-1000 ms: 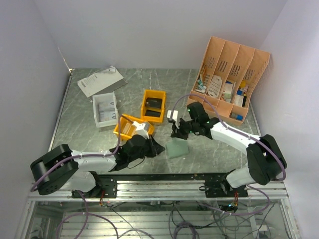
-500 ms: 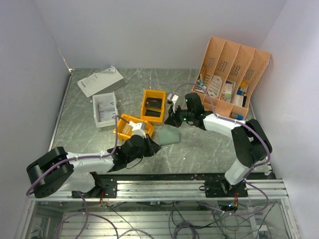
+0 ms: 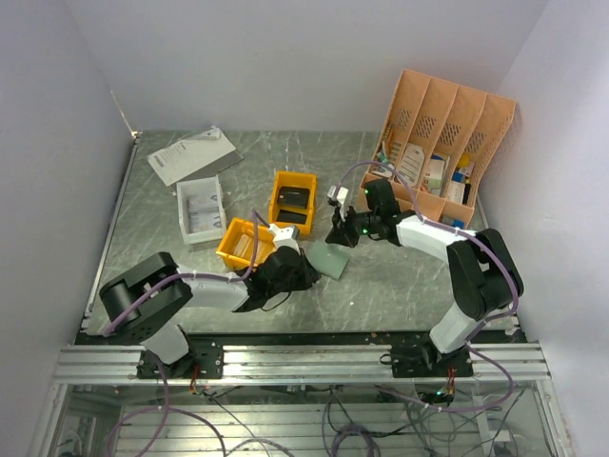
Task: Put the credit cards into the card holder
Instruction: Close the card holder at the center of the board.
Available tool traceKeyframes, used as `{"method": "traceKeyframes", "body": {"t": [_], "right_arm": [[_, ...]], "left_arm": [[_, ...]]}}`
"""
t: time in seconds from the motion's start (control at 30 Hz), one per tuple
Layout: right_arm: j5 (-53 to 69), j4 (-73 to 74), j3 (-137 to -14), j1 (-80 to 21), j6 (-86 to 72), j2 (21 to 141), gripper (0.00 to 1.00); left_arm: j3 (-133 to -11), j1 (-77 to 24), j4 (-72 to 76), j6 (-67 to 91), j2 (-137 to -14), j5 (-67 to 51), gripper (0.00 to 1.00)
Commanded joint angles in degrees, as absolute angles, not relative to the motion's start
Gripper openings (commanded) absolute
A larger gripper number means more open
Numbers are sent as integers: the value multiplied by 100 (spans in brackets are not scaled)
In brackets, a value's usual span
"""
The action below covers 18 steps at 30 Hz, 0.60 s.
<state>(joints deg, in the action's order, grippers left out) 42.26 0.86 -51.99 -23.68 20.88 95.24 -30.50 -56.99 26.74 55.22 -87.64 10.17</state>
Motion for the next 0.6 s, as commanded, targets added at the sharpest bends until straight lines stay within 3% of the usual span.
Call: {"method": "traceKeyframes", "body": {"t": [0.0, 0.27, 0.57], "right_arm": [[4192, 1111, -5502, -2329, 3330, 9618, 0], [4264, 1827, -5869, -2139, 3848, 9893, 2], [4482, 2397, -6185, -1828, 3990, 9914, 16]], "left_arm": [[-3390, -5569, 2962, 5398, -9138, 1071, 8], [-3599, -5384, 3255, 5487, -9774, 831, 7], [-3604, -5340, 3037, 5380, -9723, 903, 7]]}}
